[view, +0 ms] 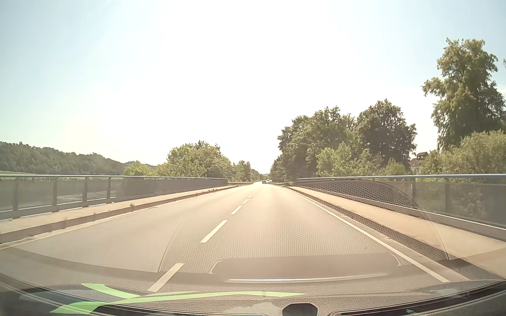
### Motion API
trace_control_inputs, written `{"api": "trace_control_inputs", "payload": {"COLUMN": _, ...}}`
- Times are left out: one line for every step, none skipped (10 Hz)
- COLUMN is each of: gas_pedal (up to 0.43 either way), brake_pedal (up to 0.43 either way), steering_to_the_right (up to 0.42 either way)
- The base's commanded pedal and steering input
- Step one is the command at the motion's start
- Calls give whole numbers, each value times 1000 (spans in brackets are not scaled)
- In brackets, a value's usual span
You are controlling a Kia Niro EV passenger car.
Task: Follow the waypoints while adhering to traffic rules and regulations
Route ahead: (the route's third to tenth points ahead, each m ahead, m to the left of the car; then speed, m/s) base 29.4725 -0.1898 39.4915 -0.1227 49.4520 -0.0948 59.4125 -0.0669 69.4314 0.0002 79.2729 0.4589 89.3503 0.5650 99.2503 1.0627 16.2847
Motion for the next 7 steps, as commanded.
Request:
{"api": "trace_control_inputs", "payload": {"gas_pedal": 189, "brake_pedal": 0, "steering_to_the_right": -1}}
{"api": "trace_control_inputs", "payload": {"gas_pedal": 209, "brake_pedal": 0, "steering_to_the_right": -1}}
{"api": "trace_control_inputs", "payload": {"gas_pedal": 220, "brake_pedal": 0, "steering_to_the_right": -1}}
{"api": "trace_control_inputs", "payload": {"gas_pedal": 220, "brake_pedal": 0, "steering_to_the_right": -1}}
{"api": "trace_control_inputs", "payload": {"gas_pedal": 220, "brake_pedal": 0, "steering_to_the_right": -1}}
{"api": "trace_control_inputs", "payload": {"gas_pedal": 220, "brake_pedal": 0, "steering_to_the_right": -1}}
{"api": "trace_control_inputs", "payload": {"gas_pedal": 220, "brake_pedal": 0, "steering_to_the_right": -1}}
